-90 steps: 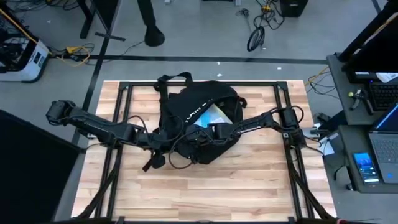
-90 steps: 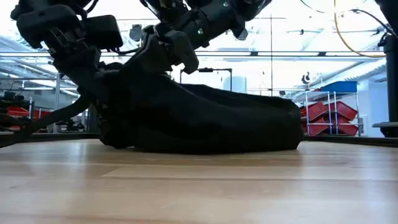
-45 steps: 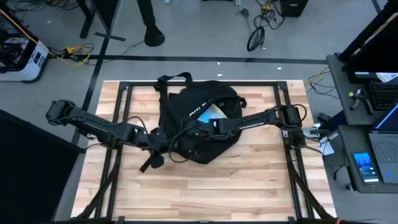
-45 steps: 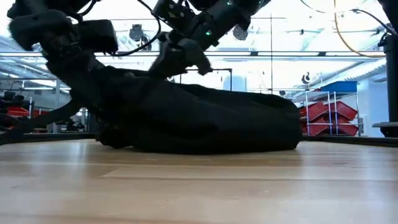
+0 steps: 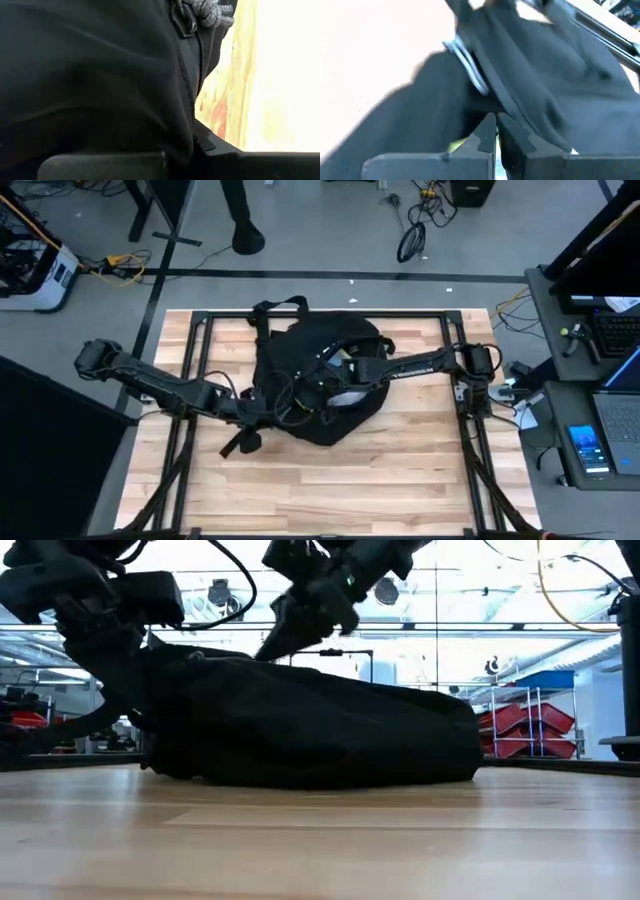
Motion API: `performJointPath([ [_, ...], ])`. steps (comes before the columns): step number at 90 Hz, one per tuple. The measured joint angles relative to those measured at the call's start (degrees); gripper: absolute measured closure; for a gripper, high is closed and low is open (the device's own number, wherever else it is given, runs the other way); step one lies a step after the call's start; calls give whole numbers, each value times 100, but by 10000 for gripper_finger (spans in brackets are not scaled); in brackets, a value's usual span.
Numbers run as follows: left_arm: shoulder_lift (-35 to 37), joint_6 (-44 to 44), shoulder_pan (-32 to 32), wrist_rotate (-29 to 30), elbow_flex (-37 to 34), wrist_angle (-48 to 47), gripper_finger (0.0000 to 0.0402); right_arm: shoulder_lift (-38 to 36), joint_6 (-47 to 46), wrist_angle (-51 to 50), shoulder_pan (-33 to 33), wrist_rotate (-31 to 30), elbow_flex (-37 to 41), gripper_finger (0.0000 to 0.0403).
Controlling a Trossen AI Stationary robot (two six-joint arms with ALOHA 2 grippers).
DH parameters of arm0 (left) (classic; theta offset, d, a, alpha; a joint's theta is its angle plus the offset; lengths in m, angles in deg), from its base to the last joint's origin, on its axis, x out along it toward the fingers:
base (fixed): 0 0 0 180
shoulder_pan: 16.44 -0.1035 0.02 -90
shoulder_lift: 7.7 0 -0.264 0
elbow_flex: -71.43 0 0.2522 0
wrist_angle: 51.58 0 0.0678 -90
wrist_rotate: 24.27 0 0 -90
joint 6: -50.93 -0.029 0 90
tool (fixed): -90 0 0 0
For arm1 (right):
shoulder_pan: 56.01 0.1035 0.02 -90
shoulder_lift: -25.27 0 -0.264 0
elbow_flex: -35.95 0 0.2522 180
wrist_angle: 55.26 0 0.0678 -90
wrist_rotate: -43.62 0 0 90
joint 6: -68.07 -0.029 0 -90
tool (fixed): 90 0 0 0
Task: Unpack backpack
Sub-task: Close the black backpack
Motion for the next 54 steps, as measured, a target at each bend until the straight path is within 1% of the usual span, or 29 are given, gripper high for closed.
performJointPath([
  [8,0,0,1,4,-2,-1,401,0,-426,150,183,12,0,401],
  [14,0,0,1,7,-2,-1,401,-2,-705,205,279,33,0,390],
  [20,0,-2,1,9,-2,-1,401,12,-1020,206,314,32,0,370],
  [29,0,-4,-1,11,-2,-3,401,96,-1409,224,293,14,-7,327],
  [32,0,-5,-1,12,-2,-2,401,156,-1465,371,290,9,-7,311],
  [39,-2,-9,-1,19,-4,-3,401,262,-1434,686,291,3,-4,275],
  [45,-2,-9,-1,26,-4,5,401,329,-1141,987,333,-25,-4,249],
  [50,-2,-7,-1,33,-7,-2,401,424,-862,1300,375,-38,-10,233],
  [54,-5,-4,-1,40,-7,3,401,452,-750,1323,405,-45,-5,224],
])
